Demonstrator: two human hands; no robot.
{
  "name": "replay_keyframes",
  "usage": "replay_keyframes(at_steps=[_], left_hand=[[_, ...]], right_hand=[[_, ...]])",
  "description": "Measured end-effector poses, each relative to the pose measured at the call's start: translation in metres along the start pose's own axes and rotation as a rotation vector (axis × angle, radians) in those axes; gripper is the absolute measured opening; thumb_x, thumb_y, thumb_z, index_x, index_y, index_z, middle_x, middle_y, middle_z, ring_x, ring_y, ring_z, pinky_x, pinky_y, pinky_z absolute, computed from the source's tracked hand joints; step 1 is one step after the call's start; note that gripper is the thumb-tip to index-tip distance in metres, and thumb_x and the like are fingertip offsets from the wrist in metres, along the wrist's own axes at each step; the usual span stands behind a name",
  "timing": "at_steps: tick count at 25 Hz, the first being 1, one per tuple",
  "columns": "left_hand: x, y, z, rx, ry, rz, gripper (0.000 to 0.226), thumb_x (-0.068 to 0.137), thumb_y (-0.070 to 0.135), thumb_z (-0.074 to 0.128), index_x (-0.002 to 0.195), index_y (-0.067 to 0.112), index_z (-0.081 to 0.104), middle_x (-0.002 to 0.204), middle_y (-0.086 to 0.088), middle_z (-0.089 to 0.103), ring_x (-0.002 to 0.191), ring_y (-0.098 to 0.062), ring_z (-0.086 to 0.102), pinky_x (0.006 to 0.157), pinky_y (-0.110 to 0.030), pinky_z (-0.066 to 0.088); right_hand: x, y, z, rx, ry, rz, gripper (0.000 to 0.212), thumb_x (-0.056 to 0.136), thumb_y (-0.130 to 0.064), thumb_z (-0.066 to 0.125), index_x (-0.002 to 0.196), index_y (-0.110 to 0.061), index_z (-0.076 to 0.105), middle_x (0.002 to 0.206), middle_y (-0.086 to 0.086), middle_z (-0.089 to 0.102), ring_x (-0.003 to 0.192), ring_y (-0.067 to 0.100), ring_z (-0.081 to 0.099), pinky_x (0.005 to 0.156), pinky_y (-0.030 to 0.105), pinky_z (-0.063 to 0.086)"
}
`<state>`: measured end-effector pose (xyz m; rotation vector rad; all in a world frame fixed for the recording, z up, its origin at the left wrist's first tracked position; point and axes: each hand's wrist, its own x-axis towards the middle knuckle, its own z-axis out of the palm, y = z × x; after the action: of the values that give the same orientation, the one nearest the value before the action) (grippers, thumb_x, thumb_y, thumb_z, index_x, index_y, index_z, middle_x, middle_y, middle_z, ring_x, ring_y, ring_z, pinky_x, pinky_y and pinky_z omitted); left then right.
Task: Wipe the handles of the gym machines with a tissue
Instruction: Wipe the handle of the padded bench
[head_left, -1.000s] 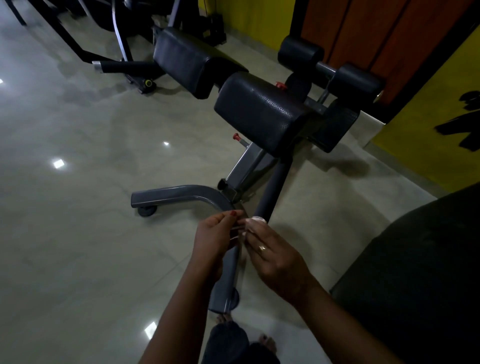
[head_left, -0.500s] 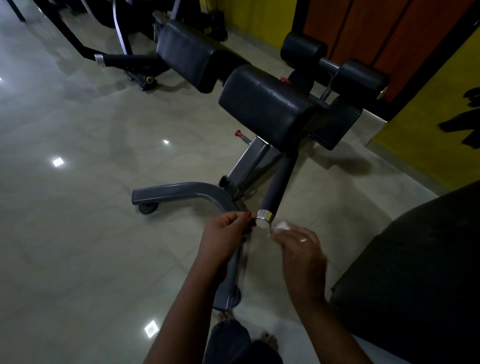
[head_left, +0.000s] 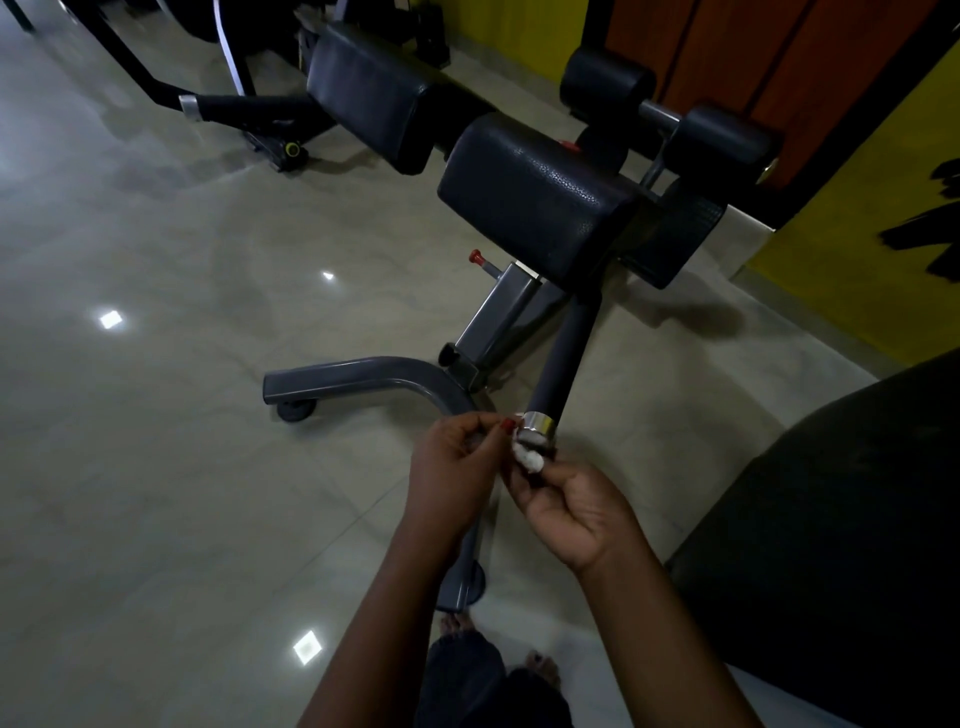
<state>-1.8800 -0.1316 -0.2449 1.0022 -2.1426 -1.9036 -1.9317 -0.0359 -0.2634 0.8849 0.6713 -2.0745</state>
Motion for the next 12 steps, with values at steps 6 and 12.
replay_keyframes(at_steps=[6,12], left_hand=[[0.003,0.007,0.003,0.064,0.011,-0.065,0.008,0.079,0.014,0.077,0.085,0.02,0.076,0.081,-0.002,0.075,0.076,-0.011,0.069,0.079,-0.031,0.056],[0.004,0.013,0.008,0.072,0.06,-0.103,0.009,0.072,0.015,0.083,0.072,0.018,0.075,0.07,-0.007,0.073,0.064,-0.018,0.067,0.06,-0.031,0.054]], right_hand=[[0.003,-0.022,-0.004,-0.455,0.248,-0.495,0.017,0.087,-0.005,0.067,0.104,-0.005,0.07,0.089,0.004,0.072,0.083,0.015,0.068,0.077,0.028,0.057],[-0.01,-0.007,-0.014,-1.485,0.279,-1.309,0.023,0.081,-0.006,0.074,0.104,-0.009,0.075,0.093,0.005,0.068,0.079,0.01,0.061,0.073,-0.001,0.038]])
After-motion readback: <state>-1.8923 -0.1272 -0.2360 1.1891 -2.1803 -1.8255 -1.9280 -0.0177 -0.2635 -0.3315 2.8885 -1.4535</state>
